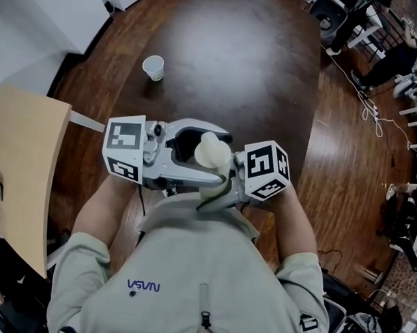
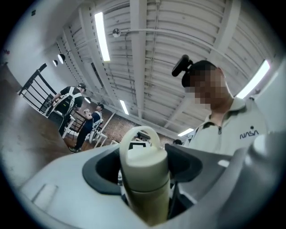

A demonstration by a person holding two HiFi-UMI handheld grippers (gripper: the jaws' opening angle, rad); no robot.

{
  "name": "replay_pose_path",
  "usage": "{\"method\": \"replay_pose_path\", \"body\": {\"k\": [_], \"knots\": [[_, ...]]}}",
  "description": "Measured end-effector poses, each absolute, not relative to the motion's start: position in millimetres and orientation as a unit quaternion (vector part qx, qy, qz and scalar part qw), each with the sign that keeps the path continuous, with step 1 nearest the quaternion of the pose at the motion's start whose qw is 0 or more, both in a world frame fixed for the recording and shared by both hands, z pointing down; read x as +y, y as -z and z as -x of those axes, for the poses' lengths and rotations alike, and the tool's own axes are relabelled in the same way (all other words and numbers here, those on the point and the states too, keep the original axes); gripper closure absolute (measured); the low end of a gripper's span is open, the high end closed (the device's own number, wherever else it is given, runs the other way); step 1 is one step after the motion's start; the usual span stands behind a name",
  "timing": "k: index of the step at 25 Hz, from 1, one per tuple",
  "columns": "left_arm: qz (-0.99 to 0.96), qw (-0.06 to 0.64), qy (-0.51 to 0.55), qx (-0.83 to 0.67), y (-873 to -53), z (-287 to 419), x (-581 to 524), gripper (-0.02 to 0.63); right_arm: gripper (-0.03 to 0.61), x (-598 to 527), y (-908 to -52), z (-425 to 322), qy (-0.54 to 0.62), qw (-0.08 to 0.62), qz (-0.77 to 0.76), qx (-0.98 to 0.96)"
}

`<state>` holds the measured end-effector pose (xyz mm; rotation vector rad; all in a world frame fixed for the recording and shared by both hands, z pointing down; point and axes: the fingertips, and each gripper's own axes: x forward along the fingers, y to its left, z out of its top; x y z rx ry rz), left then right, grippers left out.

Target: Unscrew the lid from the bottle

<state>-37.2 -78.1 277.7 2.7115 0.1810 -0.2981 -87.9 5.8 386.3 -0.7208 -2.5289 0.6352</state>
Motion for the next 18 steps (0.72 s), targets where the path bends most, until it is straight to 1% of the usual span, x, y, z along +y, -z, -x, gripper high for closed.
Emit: {"method": "replay_pose_path", "body": {"k": [2, 5, 7, 10, 15, 18], "knots": [[-0.973, 0.198, 0.101, 0.054, -280.2, 36.6, -80.2, 0.305, 0.276, 3.8, -388.7, 87.6, -0.231, 0.217, 0.251, -0.915], [-0.977, 0.188, 0.094, 0.035, -282.1, 34.5, -84.7, 0.305, 0.276, -5.9, -393.5, 87.9, -0.224, 0.222, 0.216, -0.924], [-0.98, 0.178, 0.088, 0.01, -284.7, 33.8, -90.9, 0.306, 0.276, -19.6, -400.7, 90.7, -0.212, 0.233, 0.165, -0.935], [-0.983, 0.157, 0.082, -0.055, -289.3, 35.7, -106.5, 0.305, 0.276, -52.6, -415.0, 95.9, -0.183, 0.253, 0.041, -0.949], [-0.974, 0.09, 0.064, -0.2, -293.5, 38.4, -132.7, 0.307, 0.276, -114.8, -428.7, 90.2, -0.123, 0.268, -0.197, -0.935], [-0.958, 0.074, 0.05, -0.272, -299.3, 37.3, -142.4, 0.307, 0.276, -138.8, -434.3, 77.4, -0.095, 0.286, -0.314, -0.9]]}}
